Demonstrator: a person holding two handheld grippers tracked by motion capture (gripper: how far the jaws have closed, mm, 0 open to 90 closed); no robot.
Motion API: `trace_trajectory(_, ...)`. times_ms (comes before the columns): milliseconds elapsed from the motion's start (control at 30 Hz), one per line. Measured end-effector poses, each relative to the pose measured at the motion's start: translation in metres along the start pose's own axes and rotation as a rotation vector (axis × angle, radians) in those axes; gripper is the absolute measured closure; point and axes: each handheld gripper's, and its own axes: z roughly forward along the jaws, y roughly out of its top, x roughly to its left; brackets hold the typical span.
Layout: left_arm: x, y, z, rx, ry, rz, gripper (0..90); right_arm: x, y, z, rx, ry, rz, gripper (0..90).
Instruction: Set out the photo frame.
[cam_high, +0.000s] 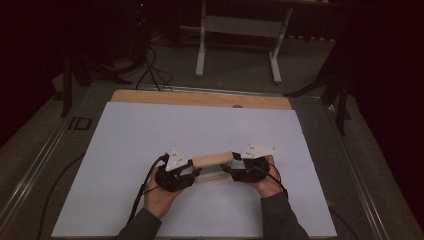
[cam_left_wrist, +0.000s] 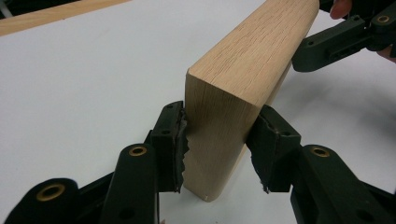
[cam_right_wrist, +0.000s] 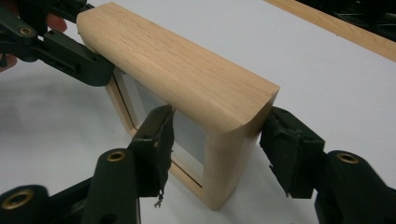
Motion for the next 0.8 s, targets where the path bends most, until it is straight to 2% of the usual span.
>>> trace_trajectory(800, 0.0021, 0.0004, -0.0033, -0.011, 0.006, 0.017, 57.8, 0.0043, 0.0017, 0.0, -0.008, -0.019, -0.021, 48.7)
